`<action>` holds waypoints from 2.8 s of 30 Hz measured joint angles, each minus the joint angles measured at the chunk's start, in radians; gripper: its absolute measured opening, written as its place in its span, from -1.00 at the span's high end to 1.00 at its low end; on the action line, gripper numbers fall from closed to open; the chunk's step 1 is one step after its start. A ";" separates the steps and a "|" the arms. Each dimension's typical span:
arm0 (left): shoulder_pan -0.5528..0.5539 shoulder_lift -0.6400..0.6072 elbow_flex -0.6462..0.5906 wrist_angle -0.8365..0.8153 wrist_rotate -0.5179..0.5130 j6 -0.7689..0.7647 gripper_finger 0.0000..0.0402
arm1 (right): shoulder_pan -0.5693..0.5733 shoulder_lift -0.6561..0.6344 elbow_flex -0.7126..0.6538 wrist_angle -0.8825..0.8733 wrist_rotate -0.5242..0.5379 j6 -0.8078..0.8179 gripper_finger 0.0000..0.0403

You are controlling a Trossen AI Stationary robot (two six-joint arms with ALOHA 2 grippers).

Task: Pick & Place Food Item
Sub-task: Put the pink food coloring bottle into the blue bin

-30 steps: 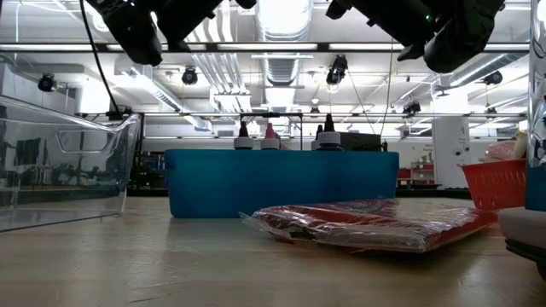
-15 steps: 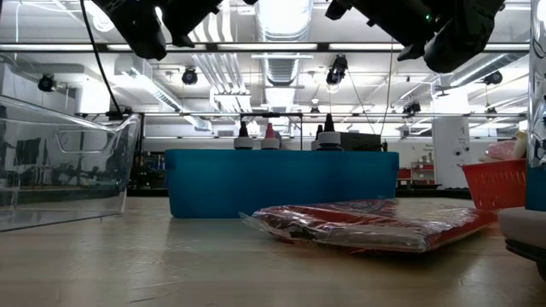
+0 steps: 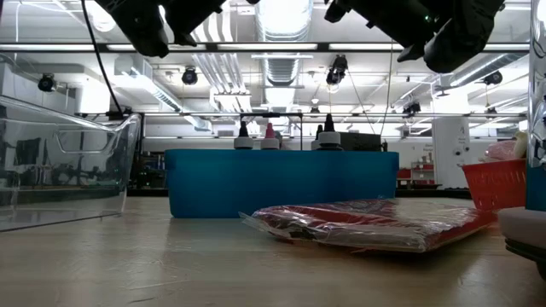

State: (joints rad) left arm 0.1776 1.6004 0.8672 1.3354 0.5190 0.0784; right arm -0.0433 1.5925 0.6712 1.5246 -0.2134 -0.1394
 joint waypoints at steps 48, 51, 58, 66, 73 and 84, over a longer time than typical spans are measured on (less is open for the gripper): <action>-0.003 0.026 0.030 -0.003 0.028 0.093 0.34 | -0.005 0.002 0.008 -0.040 0.007 0.023 0.02; -0.003 0.026 0.030 -0.003 0.041 0.093 0.35 | -0.006 0.000 0.008 -0.070 0.012 0.059 -0.18; -0.003 0.015 0.029 -0.022 0.043 0.090 0.35 | -0.009 -0.029 0.007 -0.163 0.034 0.058 -0.42; -0.001 -0.054 0.029 -0.210 0.042 0.127 0.35 | -0.010 -0.149 0.001 -0.433 0.085 0.062 -0.43; -0.001 -0.201 0.028 -0.604 -0.014 0.238 0.36 | -0.010 -0.304 0.010 -0.793 0.086 0.089 -0.42; -0.001 -0.361 0.038 -1.094 -0.163 0.334 0.36 | -0.010 -0.426 0.027 -1.178 0.093 0.146 -0.40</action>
State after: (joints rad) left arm 0.1768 1.2393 0.9054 0.2414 0.3557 0.4123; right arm -0.0528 1.1670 0.6980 0.3469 -0.1203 0.0062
